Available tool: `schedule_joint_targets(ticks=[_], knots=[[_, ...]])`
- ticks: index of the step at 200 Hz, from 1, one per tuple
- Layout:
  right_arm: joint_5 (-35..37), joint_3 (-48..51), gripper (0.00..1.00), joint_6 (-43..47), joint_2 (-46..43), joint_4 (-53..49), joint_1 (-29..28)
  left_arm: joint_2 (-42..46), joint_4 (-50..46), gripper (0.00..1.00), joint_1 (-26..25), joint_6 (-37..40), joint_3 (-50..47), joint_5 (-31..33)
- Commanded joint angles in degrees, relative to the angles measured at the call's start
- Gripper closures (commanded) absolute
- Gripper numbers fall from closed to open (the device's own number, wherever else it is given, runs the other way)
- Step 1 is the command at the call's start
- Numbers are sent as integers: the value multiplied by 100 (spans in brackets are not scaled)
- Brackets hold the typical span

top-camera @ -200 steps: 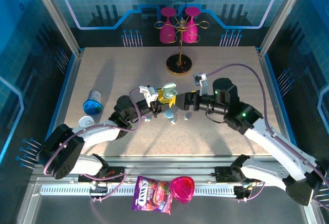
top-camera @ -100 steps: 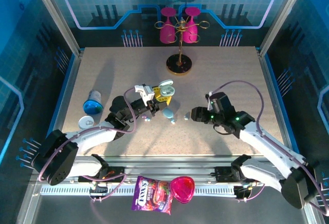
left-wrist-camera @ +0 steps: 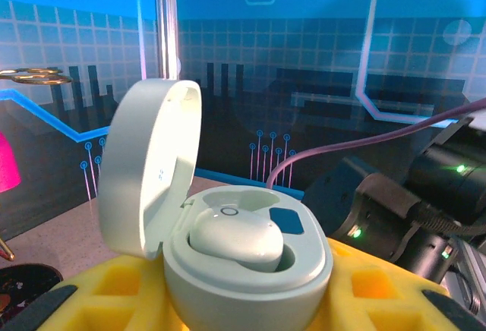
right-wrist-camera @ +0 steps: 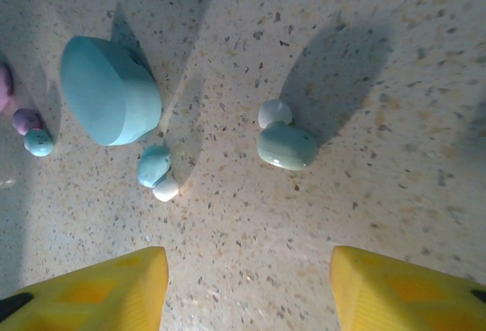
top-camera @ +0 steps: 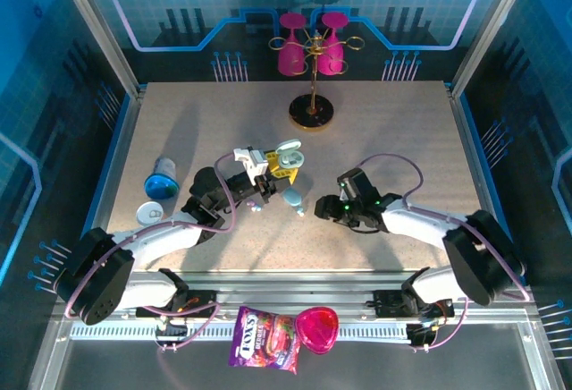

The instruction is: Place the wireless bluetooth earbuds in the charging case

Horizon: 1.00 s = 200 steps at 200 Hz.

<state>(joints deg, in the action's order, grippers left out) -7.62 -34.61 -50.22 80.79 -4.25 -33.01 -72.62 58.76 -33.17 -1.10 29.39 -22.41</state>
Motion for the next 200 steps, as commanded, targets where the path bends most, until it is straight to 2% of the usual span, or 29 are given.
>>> schedule_joint_targets(ticks=[1, 93, 200], knots=[[-195, -198, 43, -211, 306, 541, -73, 61, 137, 87, 16, 13, -32, -156], [-99, -436, 48, -28, 803, 672, 135, 26, 144, 86, 14, -12, -38, -196], [-279, -843, 49, 243, 1325, 710, 434, 29, 129, 86, 18, 13, -43, -192]])
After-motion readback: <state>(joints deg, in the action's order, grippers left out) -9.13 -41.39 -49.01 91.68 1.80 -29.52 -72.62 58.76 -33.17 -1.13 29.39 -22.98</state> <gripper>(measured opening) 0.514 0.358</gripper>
